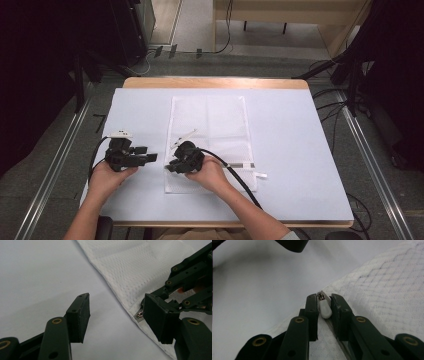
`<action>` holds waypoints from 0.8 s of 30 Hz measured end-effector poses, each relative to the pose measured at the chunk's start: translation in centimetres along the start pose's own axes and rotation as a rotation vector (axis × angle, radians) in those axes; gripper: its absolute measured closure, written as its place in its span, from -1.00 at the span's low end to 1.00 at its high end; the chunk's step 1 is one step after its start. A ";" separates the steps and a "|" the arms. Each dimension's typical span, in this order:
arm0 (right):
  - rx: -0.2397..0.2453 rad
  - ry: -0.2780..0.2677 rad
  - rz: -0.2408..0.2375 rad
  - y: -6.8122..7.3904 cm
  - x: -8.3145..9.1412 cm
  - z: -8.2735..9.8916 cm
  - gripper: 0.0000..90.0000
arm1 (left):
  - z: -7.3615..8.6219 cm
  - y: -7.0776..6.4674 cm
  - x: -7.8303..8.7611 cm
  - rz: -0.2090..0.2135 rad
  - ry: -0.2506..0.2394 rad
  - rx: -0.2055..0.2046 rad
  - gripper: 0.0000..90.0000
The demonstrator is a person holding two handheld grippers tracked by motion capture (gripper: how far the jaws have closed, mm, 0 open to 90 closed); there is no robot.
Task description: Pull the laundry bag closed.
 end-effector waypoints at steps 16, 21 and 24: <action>0.019 0.017 0.007 0.4 -0.9 -0.7 0.82 | 0.1 0.5 0.3 -0.007 -0.008 0.015 -0.13; 0.025 0.019 0.017 0.4 -0.9 -0.7 0.92 | 0.2 0.5 0.4 -0.005 -0.013 0.021 -0.11; 0.040 0.035 0.008 0.5 -0.6 -0.6 0.94 | 0.2 0.4 0.4 0.000 -0.011 0.014 -0.10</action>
Point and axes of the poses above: each handheld gripper's, and its own axes: x roughly backward along the jaws, z roughly out of its underside, y roughly to its left, the point moved 5 cm from there along -x, roughly forward along the jaws, and after that the axes turned 5 degrees about -z, right-handed, at the moved point
